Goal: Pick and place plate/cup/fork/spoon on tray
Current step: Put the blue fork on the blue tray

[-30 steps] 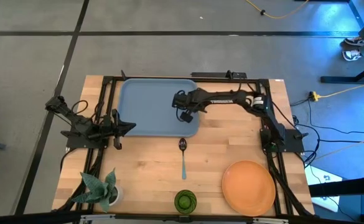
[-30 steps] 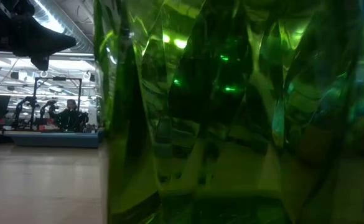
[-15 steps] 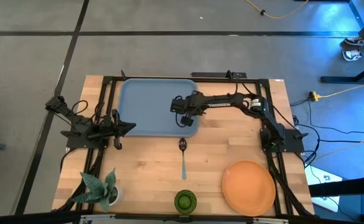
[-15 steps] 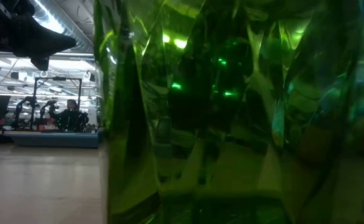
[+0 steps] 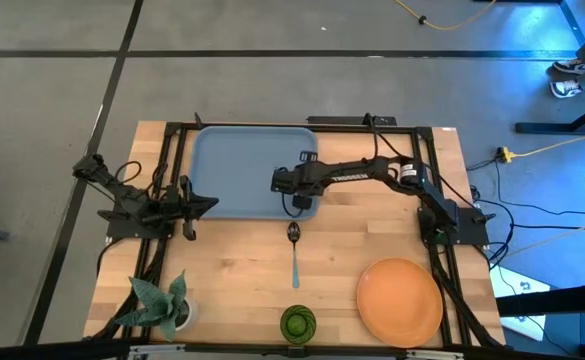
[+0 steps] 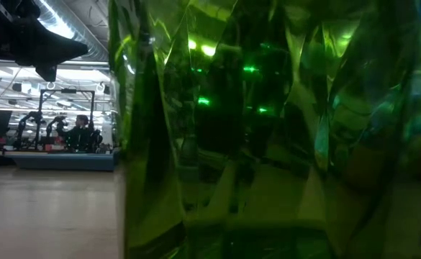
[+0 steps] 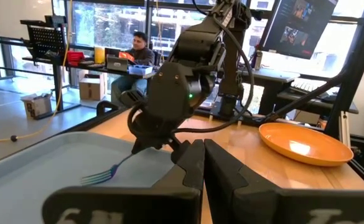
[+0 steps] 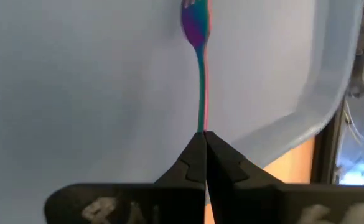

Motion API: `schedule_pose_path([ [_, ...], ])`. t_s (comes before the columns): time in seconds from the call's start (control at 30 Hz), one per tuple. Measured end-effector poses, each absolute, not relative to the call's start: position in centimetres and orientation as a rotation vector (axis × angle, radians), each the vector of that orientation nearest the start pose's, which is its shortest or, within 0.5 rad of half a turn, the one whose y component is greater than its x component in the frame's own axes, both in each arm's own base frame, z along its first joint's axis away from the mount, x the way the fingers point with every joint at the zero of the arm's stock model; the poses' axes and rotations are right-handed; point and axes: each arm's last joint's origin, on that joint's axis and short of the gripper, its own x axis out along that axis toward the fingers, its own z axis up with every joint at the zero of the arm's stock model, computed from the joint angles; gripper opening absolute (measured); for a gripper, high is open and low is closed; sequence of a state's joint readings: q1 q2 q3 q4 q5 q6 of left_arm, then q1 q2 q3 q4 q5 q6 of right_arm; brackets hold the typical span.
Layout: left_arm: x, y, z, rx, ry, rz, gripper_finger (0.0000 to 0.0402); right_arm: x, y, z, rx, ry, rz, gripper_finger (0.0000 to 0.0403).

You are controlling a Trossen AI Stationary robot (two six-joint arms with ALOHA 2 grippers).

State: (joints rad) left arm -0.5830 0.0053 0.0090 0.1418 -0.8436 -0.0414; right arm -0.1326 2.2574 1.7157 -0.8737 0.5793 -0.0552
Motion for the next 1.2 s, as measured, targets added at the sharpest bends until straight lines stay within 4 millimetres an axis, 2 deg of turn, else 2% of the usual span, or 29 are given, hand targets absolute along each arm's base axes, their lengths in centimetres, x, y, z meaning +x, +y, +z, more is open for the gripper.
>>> schedule_pose_path([
  [0.17, 8.4, -3.0, 17.8, -0.137, -0.116, 0.258, 0.0000, 43.8, -7.4, 14.2, -0.336, 1.409, -0.522, 0.0007],
  [0.53, 8.4, -3.0, 17.8, -0.133, -0.111, 0.258, 0.0000, 43.8, -7.3, 14.1, -0.319, 1.409, -0.502, 0.0055],
  [0.8, 8.5, -3.0, 17.5, -0.109, -0.082, 0.259, 0.0000, 44.0, -7.0, 14.5, -0.316, 1.400, -0.512, 0.0060],
  [1.0, 8.5, -3.0, 17.6, -0.129, -0.097, 0.258, 0.0000, 45.4, -7.1, 17.4, -0.289, 1.317, -0.536, 0.0058],
  [1.2, 8.5, -3.3, 18.1, -0.259, -0.151, 0.139, 0.0000, 46.3, -7.1, 22.3, -0.217, 1.256, -0.475, 0.0058],
])
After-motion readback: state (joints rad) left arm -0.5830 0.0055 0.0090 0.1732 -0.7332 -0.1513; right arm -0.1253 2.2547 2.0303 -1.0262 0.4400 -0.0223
